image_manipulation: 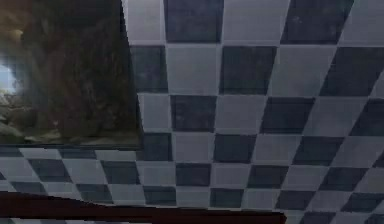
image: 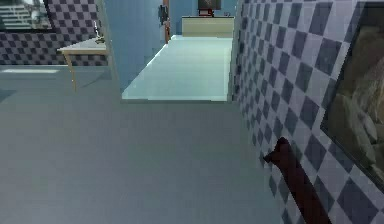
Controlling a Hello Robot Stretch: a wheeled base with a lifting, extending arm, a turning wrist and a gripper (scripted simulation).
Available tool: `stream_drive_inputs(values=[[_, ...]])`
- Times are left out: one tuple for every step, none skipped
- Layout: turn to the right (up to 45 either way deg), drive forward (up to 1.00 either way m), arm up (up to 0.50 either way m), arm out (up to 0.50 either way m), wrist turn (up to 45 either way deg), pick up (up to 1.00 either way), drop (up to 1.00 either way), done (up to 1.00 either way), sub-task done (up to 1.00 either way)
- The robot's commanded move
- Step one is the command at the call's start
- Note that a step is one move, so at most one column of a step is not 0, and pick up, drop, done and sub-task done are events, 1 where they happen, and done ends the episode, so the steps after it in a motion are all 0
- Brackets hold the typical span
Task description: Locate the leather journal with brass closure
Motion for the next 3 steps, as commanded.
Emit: stream_drive_inputs(values=[[-30.0, 0.00, 0.00, 0.00, 0.0, 0.00, 0.00, 0.00, 0.00], [0.0, 1.00, 0.00, 0.00, 0.0, 0.00, 0.00, 0.00, 0.00], [-3.0, 0.00, 0.00, 0.00, 0.0, 0.00, 0.00, 0.00, 0.00]])
